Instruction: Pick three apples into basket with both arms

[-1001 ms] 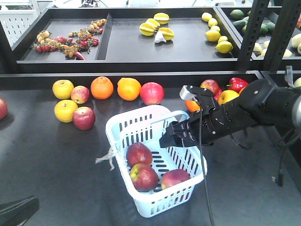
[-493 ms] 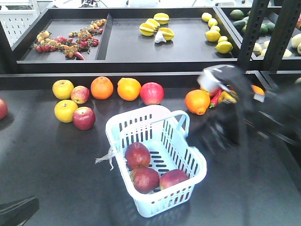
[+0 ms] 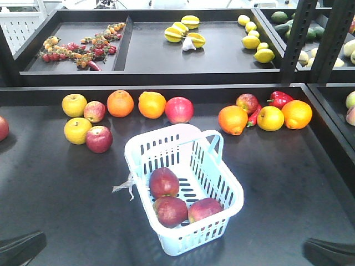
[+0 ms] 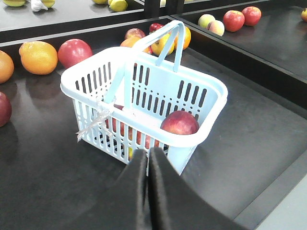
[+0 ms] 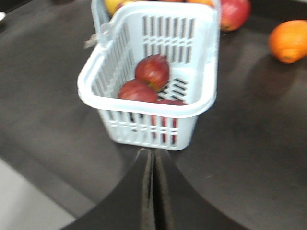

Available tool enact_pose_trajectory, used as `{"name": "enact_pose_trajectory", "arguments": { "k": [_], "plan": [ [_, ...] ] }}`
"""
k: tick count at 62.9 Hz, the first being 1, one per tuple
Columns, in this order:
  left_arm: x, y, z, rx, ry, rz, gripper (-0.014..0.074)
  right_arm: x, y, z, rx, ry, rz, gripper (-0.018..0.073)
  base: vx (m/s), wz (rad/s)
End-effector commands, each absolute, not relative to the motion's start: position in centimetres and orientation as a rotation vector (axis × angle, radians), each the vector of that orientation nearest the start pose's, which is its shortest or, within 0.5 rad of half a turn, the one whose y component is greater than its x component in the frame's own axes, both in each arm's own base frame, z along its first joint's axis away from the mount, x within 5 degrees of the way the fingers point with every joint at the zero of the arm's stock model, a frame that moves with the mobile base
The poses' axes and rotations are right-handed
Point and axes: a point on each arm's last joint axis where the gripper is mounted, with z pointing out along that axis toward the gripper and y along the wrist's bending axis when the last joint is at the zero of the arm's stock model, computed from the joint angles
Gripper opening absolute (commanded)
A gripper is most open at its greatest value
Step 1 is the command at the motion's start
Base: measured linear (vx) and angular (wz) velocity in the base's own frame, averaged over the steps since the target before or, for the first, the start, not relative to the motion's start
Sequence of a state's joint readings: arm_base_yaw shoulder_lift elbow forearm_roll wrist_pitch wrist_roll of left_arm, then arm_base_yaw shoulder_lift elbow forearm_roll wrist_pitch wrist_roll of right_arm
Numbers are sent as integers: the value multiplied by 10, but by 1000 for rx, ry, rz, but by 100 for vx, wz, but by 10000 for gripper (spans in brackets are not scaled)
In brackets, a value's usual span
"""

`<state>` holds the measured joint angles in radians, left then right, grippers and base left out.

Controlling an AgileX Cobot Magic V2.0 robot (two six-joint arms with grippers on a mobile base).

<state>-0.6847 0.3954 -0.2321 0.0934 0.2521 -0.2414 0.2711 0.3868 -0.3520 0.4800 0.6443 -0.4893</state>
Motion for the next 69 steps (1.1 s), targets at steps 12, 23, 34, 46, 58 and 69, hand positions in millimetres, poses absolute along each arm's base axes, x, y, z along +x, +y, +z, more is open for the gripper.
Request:
{"name": "enact_pose_trajectory", "arguments": {
  "k": [12, 23, 34, 46, 58, 69],
  "plan": [
    [75, -59, 256, 466, 1782, -588, -8, 64, 37, 272, -493, 1900, 317, -5, 0, 0],
    [75, -59, 256, 466, 1782, -588, -8, 64, 37, 272, -491, 1901, 320, -5, 0, 0],
    [75, -59, 256, 466, 1782, -588, -8, 64, 37, 272, -491, 1901, 320, -5, 0, 0],
    [75, -60, 256, 467, 1773, -590, -8, 64, 37, 272, -491, 1901, 320, -5, 0, 0],
    [73, -60, 223, 378, 1802, -684, -8, 64, 38, 272, -490, 1902, 324, -5, 0, 0],
    [67, -55, 184, 361, 1783, -692, -8, 64, 38, 272, -491, 1903, 324, -5, 0, 0]
  ]
}}
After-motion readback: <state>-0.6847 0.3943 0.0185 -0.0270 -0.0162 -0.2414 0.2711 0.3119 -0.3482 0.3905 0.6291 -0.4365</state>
